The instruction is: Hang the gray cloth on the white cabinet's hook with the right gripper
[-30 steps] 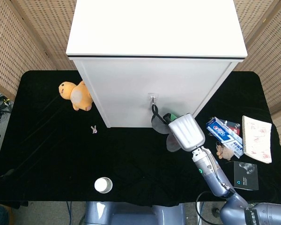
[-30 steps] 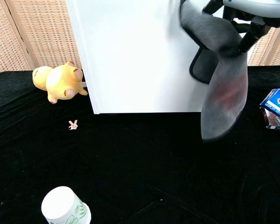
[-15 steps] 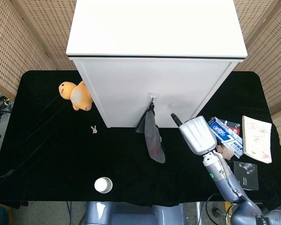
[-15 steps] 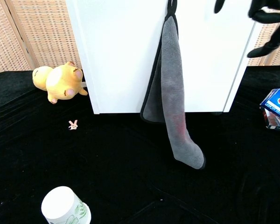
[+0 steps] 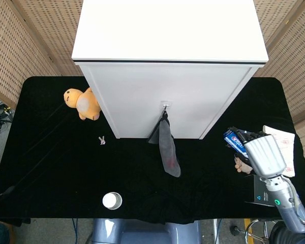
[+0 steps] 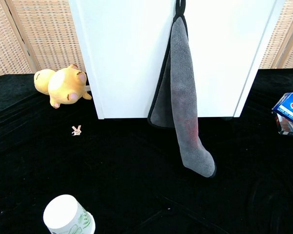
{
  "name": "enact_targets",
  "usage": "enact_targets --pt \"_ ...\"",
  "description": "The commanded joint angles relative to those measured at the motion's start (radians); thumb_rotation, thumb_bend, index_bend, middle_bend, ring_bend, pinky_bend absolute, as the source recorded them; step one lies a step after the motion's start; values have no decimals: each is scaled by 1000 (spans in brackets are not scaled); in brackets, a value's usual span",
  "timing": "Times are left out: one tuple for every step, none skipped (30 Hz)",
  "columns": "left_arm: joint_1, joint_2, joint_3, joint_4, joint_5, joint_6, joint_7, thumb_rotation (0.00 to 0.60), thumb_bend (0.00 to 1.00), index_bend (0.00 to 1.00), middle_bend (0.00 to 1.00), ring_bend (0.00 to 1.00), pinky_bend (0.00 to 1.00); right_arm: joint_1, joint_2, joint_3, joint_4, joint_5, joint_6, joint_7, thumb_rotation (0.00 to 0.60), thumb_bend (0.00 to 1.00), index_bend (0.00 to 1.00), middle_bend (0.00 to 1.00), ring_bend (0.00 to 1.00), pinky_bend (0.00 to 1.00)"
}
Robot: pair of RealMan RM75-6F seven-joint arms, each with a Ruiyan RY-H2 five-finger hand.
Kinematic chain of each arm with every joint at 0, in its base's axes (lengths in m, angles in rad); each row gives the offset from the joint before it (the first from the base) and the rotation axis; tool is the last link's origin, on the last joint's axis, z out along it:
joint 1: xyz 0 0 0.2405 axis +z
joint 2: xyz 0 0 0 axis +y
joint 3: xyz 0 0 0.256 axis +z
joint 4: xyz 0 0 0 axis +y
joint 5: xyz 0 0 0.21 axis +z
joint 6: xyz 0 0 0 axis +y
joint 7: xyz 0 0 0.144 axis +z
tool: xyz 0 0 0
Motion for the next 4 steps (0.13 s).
enact_targets --pt "8 -8 -1 1 2 16 19 600 0 0 0 0 0 -107 6 -52 155 25 49 184 600 0 63 85 74 195" --pt "10 -12 -3 1 3 23 28 600 0 0 0 0 0 -117 7 -56 163 41 38 198 600 0 23 26 20 115" --pt "12 -15 -4 1 4 27 34 600 0 0 0 0 0 -124 8 -58 165 52 32 207 600 0 3 1 0 55" --pt "13 -18 -4 1 5 32 40 600 0 0 0 0 0 -131 7 -59 167 61 28 216 600 0 0 0 0 30"
